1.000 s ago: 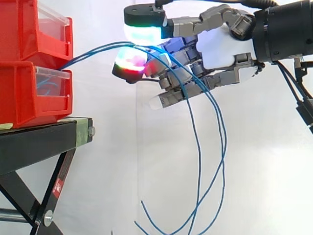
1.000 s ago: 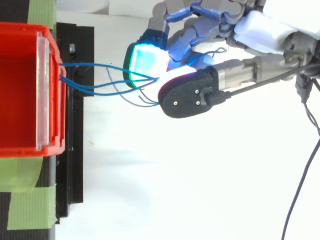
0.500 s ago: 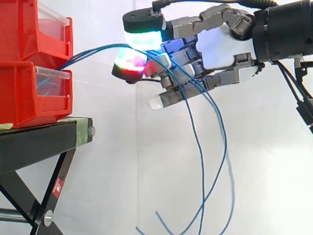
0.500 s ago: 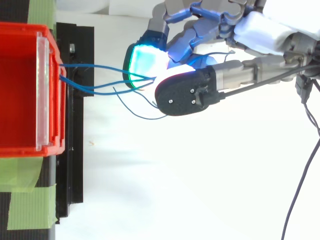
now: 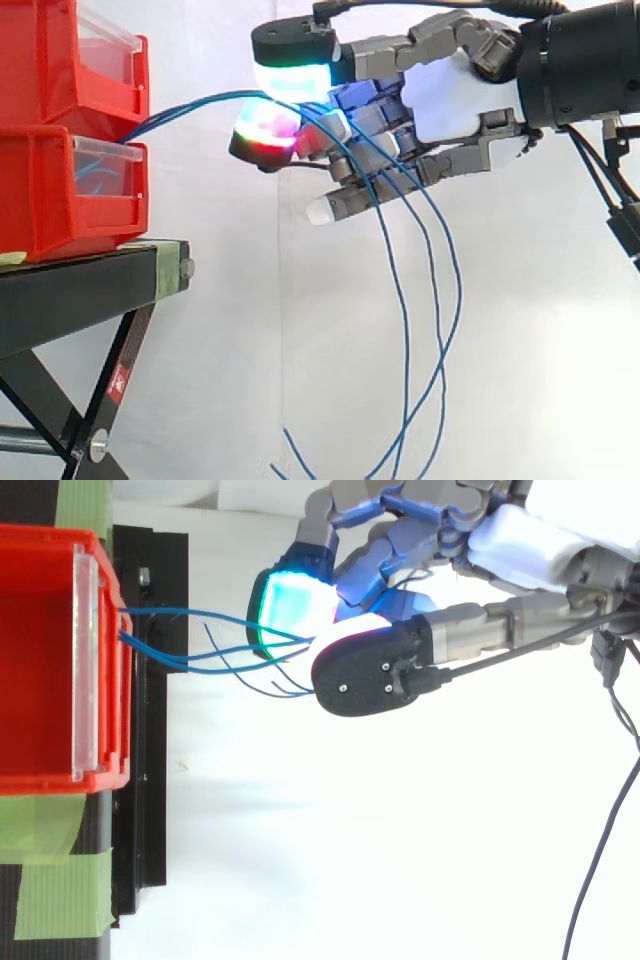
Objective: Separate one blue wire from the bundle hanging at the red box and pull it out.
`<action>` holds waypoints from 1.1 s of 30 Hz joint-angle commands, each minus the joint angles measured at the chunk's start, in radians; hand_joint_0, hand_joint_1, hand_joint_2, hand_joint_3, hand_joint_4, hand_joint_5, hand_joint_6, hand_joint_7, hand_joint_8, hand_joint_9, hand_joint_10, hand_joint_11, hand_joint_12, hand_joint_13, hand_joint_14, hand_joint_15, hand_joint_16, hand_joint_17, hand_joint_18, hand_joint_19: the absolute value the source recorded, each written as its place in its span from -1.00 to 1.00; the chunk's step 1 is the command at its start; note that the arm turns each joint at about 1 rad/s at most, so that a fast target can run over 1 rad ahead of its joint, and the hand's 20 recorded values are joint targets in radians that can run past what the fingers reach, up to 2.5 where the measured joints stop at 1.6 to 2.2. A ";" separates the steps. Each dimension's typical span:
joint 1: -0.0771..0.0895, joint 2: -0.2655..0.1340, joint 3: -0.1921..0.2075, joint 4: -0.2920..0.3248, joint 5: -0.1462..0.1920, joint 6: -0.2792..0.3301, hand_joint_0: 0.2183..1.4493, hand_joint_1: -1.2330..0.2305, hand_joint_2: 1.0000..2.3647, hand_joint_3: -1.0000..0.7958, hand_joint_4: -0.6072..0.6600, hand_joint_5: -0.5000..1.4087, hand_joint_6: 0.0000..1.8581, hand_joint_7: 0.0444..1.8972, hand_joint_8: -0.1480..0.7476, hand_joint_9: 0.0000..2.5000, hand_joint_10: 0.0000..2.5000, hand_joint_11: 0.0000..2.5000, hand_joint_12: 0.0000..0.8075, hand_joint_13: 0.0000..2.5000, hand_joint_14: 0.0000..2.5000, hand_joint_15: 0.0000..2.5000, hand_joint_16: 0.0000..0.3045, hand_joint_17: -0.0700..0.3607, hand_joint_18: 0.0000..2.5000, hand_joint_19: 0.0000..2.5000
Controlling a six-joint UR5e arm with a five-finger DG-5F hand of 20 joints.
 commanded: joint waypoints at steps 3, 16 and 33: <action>0.002 0.000 0.000 -0.006 0.003 0.005 -0.26 -0.34 -0.97 -0.21 0.32 -0.76 -0.10 0.16 -0.06 -0.70 -0.84 0.37 -0.25 -0.77 0.23 0.23 -0.72 -0.23 -0.69 -0.44; 0.002 0.000 0.000 -0.031 0.003 0.074 -0.26 -0.35 -0.97 -0.19 0.32 -0.75 -0.09 0.18 -0.03 -0.68 -1.00 0.36 -0.26 -0.78 -0.37 0.31 -0.71 -0.22 -0.78 -0.45; 0.002 0.000 0.000 -0.029 0.003 0.094 -0.34 -0.34 -0.99 -0.39 0.33 -0.75 -0.09 0.18 -0.03 -0.71 -0.99 0.28 -0.28 -0.75 -0.57 0.36 -0.71 -0.21 -0.79 -0.43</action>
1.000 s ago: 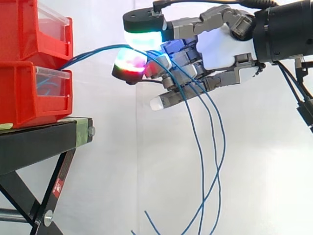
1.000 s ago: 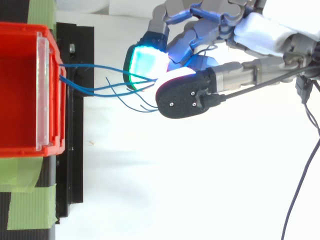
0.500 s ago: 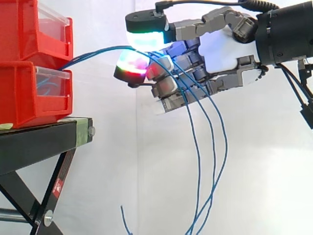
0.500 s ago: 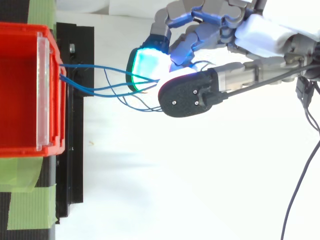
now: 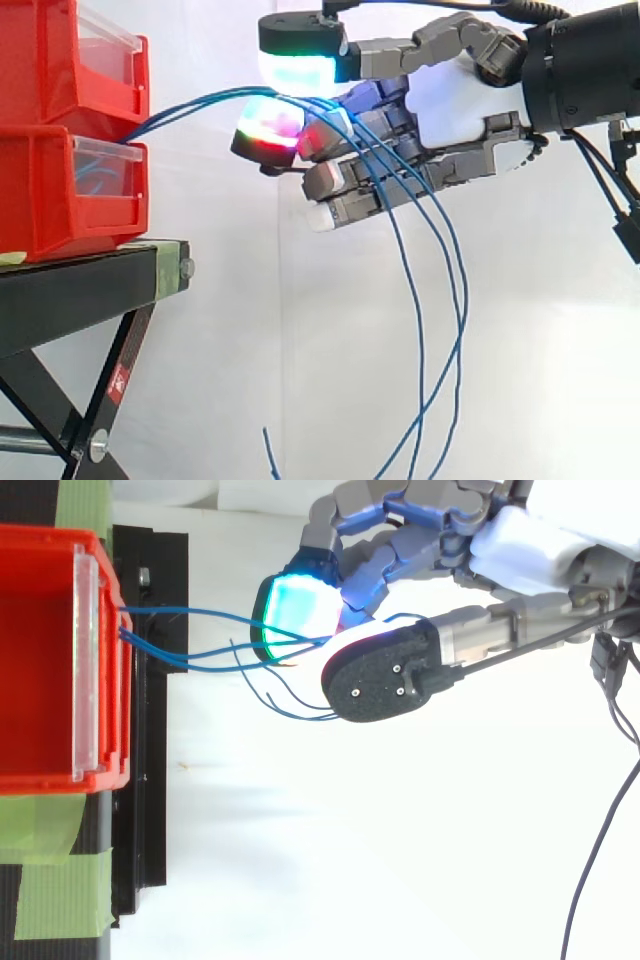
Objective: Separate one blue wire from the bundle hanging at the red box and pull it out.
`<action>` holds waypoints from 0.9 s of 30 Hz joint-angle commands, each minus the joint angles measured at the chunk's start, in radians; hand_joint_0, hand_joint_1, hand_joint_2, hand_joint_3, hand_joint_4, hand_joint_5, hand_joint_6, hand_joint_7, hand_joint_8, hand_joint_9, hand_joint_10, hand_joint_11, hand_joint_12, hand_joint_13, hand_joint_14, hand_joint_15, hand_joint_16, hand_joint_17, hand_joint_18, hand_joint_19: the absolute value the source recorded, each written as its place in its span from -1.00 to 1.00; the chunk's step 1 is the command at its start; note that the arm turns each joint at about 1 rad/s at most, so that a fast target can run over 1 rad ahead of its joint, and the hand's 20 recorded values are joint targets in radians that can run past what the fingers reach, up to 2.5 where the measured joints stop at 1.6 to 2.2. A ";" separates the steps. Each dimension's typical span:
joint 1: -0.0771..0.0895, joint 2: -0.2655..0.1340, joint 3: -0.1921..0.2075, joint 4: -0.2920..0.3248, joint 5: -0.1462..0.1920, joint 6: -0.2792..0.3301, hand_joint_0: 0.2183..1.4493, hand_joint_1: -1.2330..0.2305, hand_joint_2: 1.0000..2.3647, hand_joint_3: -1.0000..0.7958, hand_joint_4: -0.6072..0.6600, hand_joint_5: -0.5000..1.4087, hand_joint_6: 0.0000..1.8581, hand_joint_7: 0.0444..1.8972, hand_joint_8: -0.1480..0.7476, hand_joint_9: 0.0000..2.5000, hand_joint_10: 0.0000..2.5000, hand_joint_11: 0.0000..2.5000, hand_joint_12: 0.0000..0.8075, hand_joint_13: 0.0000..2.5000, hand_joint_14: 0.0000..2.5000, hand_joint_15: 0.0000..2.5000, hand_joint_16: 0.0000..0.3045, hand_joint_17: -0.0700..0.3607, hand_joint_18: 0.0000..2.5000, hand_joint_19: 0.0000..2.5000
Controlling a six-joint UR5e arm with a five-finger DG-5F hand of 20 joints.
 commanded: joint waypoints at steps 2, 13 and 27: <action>0.000 0.000 0.000 -0.003 0.000 0.000 -0.35 -0.31 -0.99 -0.38 0.34 -0.75 -0.09 0.18 -0.02 -0.70 -0.99 0.28 -0.28 -0.75 -0.58 0.35 -0.70 -0.20 -0.79 -0.43; 0.000 0.000 0.000 0.000 0.000 -0.003 -0.33 -0.31 -0.99 -0.36 0.36 -0.73 -0.08 0.16 0.04 -0.59 -1.00 0.29 -0.22 -0.63 -0.57 0.31 -0.70 -0.21 -0.70 -0.41; 0.000 0.000 0.000 0.000 0.000 -0.005 -0.39 -0.35 -0.95 0.03 0.26 -0.71 -0.05 0.24 0.10 -0.38 -0.87 0.35 -0.06 -0.36 -0.61 0.34 -0.70 -0.20 -0.48 -0.36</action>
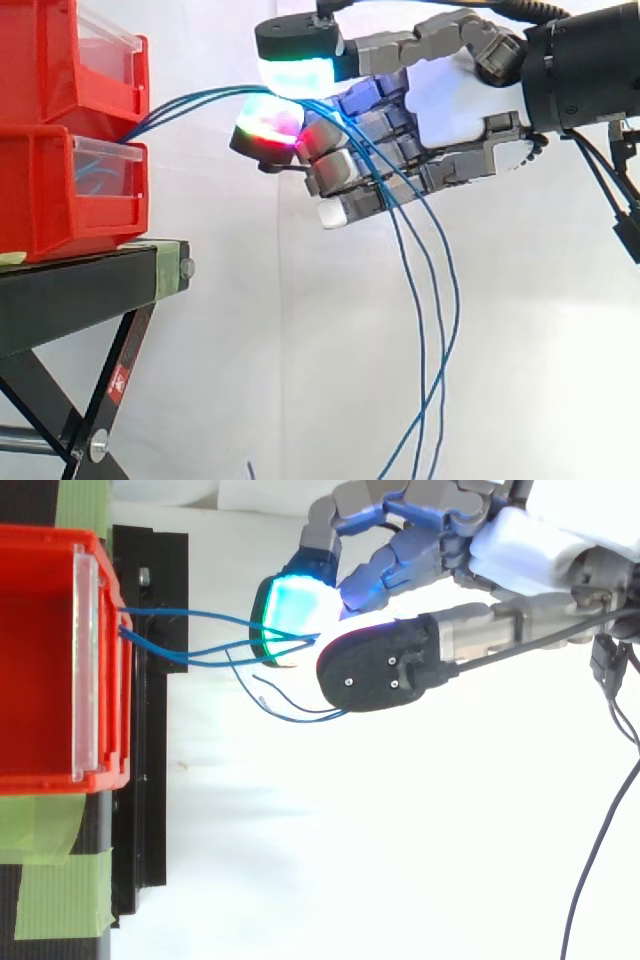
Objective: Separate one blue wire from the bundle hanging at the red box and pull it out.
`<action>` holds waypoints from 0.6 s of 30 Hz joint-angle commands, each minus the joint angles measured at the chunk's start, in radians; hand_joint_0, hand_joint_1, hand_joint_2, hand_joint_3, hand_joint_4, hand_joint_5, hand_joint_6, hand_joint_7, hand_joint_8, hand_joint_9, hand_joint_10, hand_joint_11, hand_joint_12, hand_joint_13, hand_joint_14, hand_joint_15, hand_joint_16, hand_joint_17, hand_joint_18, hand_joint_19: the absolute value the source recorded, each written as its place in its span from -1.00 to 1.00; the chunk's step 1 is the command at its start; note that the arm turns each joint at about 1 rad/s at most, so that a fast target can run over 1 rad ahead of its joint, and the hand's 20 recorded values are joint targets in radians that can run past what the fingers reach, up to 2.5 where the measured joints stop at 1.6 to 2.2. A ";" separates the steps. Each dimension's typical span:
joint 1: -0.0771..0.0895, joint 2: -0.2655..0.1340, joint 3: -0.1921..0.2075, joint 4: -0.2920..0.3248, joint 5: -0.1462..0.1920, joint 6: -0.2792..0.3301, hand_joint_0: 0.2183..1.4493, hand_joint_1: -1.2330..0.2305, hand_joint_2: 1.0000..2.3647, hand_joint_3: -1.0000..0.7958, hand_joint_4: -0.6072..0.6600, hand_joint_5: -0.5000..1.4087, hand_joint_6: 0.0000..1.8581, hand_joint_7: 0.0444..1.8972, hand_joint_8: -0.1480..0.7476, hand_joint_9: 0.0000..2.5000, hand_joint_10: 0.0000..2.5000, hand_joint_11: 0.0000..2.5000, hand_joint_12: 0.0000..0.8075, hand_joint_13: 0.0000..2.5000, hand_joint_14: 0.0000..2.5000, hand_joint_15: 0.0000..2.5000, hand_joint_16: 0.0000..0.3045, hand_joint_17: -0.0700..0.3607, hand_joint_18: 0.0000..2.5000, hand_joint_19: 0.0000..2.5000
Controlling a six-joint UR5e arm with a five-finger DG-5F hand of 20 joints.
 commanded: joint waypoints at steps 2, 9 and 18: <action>0.001 0.000 0.000 0.000 0.000 0.000 -0.40 -0.34 -0.94 0.05 0.26 -0.71 -0.04 0.23 0.10 -0.38 -0.76 0.33 -0.06 -0.37 -0.51 0.31 -0.70 -0.20 -0.46 -0.33; -0.001 0.000 0.000 0.001 -0.001 0.000 -0.37 -0.34 -0.95 0.03 0.28 -0.72 -0.04 0.21 0.08 -0.42 -0.74 0.34 -0.06 -0.37 -0.50 0.32 -0.70 -0.20 -0.45 -0.30; -0.001 0.000 0.000 0.001 -0.001 0.003 -0.20 -0.55 -0.96 -0.11 0.33 -0.76 -0.05 0.20 0.06 -0.58 -0.81 0.36 -0.08 -0.48 -0.56 0.33 -0.72 -0.23 -0.55 -0.41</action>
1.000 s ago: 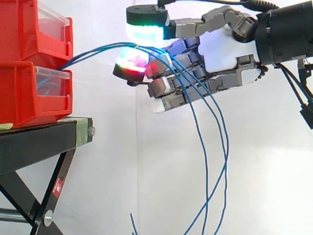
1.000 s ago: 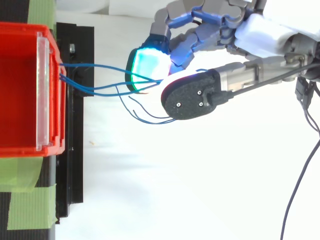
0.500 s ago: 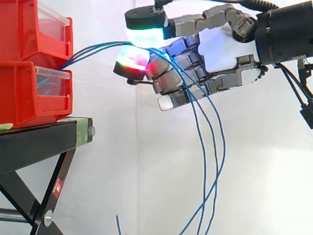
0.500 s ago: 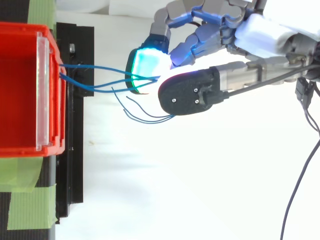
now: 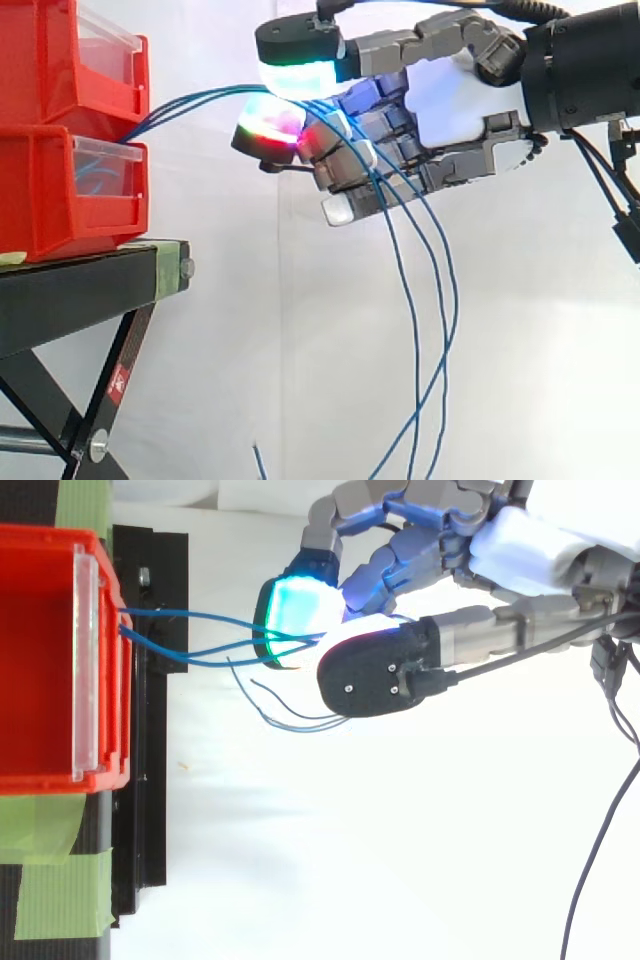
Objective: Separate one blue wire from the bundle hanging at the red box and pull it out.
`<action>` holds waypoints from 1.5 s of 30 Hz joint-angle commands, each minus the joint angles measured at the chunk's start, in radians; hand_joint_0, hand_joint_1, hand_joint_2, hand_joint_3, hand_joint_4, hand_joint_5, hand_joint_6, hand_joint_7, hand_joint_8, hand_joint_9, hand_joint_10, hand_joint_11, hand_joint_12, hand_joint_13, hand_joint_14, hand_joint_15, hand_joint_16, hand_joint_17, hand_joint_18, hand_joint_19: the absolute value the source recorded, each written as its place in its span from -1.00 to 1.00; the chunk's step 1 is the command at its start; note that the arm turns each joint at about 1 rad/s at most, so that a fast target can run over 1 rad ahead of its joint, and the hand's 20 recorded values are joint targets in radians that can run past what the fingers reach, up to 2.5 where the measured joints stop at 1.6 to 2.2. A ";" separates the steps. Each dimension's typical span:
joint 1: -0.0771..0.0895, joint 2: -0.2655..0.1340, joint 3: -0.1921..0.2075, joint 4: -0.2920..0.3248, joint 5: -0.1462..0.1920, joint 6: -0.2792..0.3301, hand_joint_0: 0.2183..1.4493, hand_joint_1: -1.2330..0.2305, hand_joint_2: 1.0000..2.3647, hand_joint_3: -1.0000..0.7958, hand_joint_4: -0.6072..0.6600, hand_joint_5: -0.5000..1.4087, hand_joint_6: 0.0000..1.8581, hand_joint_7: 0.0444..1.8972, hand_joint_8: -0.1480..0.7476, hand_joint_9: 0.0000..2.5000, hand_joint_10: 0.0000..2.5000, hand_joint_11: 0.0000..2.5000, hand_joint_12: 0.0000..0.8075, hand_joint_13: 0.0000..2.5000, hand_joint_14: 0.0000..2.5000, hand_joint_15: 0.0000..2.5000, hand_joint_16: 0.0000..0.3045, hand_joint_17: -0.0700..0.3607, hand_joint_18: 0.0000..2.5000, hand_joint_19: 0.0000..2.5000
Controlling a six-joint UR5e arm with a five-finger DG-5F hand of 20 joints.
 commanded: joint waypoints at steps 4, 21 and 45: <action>0.000 0.000 0.000 0.000 0.002 0.002 -0.17 -0.55 -0.97 -0.20 0.33 -0.76 -0.05 0.21 0.06 -0.61 -0.88 0.37 -0.09 -0.49 -0.58 0.32 -0.73 -0.25 -0.57 -0.43; 0.000 0.000 0.000 -0.002 0.002 -0.001 -0.39 -0.29 -0.98 -0.29 0.34 -0.75 -0.07 0.19 0.10 -0.54 -0.89 0.38 -0.05 -0.46 -0.55 0.29 -0.72 -0.23 -0.58 -0.37; 0.000 0.000 0.000 0.000 0.002 -0.003 -0.43 -0.19 -0.98 -0.32 0.38 -0.74 -0.08 0.20 0.13 -0.50 -0.98 0.42 -0.04 -0.42 -0.64 0.32 -0.70 -0.19 -0.57 -0.37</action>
